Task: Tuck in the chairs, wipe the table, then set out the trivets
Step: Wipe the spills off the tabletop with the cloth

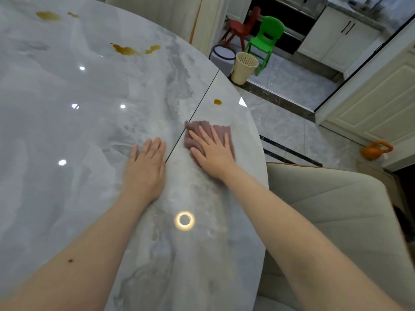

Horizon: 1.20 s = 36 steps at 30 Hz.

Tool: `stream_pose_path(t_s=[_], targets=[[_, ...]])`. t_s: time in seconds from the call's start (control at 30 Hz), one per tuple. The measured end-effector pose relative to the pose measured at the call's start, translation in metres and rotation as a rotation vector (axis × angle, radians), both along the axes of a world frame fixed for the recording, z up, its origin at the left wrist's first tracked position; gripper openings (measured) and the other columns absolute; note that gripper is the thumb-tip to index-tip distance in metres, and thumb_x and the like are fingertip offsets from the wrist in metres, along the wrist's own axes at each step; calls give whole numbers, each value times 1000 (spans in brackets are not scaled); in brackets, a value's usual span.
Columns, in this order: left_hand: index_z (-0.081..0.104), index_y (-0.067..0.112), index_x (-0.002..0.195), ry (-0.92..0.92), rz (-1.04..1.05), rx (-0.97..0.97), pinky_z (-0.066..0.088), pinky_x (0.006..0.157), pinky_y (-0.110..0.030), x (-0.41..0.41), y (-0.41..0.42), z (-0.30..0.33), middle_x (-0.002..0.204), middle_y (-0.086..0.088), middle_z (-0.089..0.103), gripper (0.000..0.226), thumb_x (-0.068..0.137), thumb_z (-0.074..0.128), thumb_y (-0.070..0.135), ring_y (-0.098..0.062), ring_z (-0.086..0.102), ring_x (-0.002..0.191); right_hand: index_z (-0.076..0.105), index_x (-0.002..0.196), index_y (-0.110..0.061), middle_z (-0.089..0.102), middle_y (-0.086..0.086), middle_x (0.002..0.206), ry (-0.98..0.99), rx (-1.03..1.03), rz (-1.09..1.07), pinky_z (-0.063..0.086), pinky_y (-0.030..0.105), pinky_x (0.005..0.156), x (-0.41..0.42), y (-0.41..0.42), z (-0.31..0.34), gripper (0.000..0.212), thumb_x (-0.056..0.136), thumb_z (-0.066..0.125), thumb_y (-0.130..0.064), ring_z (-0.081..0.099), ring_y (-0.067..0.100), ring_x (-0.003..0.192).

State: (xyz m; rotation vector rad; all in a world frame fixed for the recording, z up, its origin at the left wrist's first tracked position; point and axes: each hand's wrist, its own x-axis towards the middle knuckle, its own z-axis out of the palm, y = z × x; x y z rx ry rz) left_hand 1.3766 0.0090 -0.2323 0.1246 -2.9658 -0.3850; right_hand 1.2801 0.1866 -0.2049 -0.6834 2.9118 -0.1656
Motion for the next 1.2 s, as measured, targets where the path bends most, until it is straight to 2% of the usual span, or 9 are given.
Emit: stream_pose_path(t_s=[0.17, 0.27, 0.47, 0.6, 0.73, 0.87, 0.93, 1.07, 1.2], targets=[[34, 9, 145, 3, -17, 9, 11, 115, -45, 1, -1, 0, 152, -7, 33, 67, 90, 8, 36, -25, 28, 141, 15, 150, -36, 7, -12, 160, 8, 18, 421, -8, 46, 118, 97, 50, 6, 59, 94, 22, -54, -3, 17, 148], [32, 10, 146, -9, 7, 21, 8, 116, -44, 2, 1, 2, 153, -6, 30, 59, 94, 14, 32, -24, 25, 142, 15, 150, -38, 6, -12, 159, -3, 55, 548, -7, 46, 118, 96, 99, 11, 56, 96, 25, -52, -4, 16, 148], [30, 11, 147, -22, 11, 20, 8, 116, -44, 0, 1, 0, 153, -4, 29, 58, 94, 16, 31, -24, 24, 143, 9, 148, -45, 0, -17, 159, -3, 46, 48, -7, 50, 118, 5, 71, 7, 54, 96, 21, -55, -6, 16, 148], [31, 11, 147, -32, -2, 2, 9, 116, -45, -1, 0, -1, 153, -4, 29, 65, 91, 8, 36, -24, 24, 143, 11, 150, -41, -1, -14, 160, 4, 24, -86, -11, 49, 116, 5, 17, 4, 55, 99, 26, -51, -7, 17, 148], [32, 10, 146, -25, -18, 12, 10, 115, -44, 1, -1, 0, 153, -5, 30, 70, 88, 5, 38, -24, 26, 142, 16, 150, -39, 7, -12, 160, 22, 7, 235, -7, 51, 117, 73, 19, 5, 60, 93, 23, -56, -3, 19, 148], [30, 11, 147, -25, -3, 9, 7, 116, -42, 1, 0, 2, 153, -5, 29, 62, 92, 13, 33, -23, 24, 143, 14, 150, -39, 6, -13, 160, 14, 74, 568, -7, 47, 118, 110, 92, 7, 57, 96, 30, -52, -4, 17, 148], [27, 11, 148, -23, 6, 10, 5, 116, -42, 1, 1, 2, 155, -4, 26, 54, 98, 18, 28, -23, 21, 144, 15, 149, -40, 6, -14, 159, 24, 87, 496, -4, 48, 118, 86, 120, 12, 58, 94, 28, -54, -3, 15, 148], [22, 13, 150, -41, 16, 13, 1, 117, -40, 2, 3, 3, 157, -1, 19, 50, 101, 27, 24, -20, 15, 145, 9, 148, -44, 1, -17, 158, -16, 37, 99, -6, 49, 118, 22, 94, 10, 60, 91, 16, -61, -5, 17, 148], [25, 14, 149, -39, 20, -10, 4, 117, -41, 1, 2, 1, 156, -1, 23, 55, 98, 13, 30, -21, 19, 144, 8, 150, -42, -3, -15, 159, 0, 21, -91, -10, 49, 116, -14, 24, 1, 54, 99, 23, -52, -7, 17, 148]])
